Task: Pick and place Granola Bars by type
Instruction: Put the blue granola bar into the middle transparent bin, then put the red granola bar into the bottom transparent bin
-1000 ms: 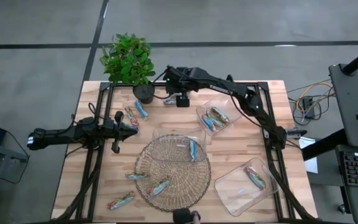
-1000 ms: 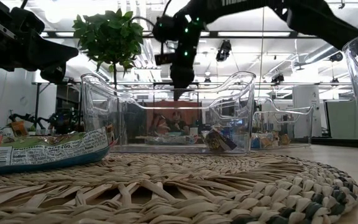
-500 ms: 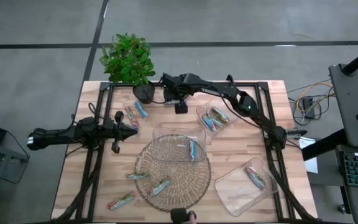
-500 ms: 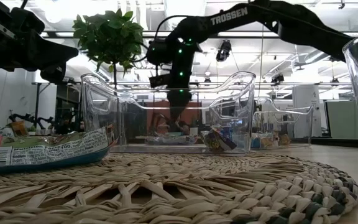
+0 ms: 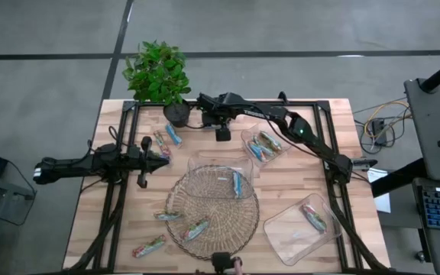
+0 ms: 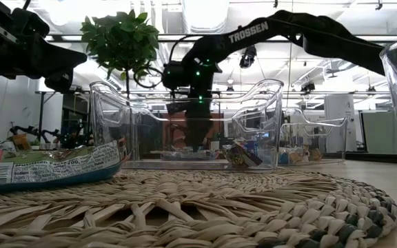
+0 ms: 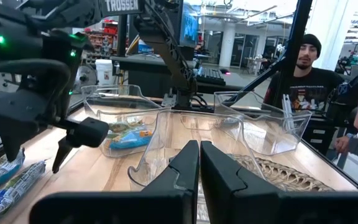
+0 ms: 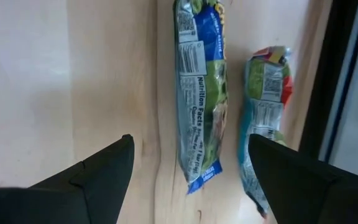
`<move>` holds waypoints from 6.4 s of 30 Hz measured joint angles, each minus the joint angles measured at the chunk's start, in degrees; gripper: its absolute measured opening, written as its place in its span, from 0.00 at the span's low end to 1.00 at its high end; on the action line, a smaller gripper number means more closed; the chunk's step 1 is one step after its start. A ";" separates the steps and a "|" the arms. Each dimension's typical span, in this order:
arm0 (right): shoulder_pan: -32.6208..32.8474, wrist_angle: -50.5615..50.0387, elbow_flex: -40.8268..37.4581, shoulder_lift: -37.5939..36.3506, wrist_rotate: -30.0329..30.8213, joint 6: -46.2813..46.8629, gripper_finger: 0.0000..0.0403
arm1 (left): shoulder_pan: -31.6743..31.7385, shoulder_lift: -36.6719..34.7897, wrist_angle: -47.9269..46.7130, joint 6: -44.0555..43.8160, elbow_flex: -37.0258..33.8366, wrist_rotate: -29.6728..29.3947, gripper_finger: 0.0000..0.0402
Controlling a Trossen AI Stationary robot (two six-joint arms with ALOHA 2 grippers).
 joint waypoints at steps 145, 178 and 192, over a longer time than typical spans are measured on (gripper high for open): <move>32.07 6.24 -30.58 -21.19 -7.59 124.84 0.02 | -0.02 0.00 0.00 0.01 0.00 0.02 0.00; 31.13 6.08 -34.29 -21.86 -6.81 124.70 0.37 | -0.02 0.00 0.00 0.00 0.00 0.01 0.00; 29.70 -1.33 -31.90 -28.34 -0.03 118.61 0.36 | -0.01 0.01 0.00 -0.01 0.00 0.00 0.00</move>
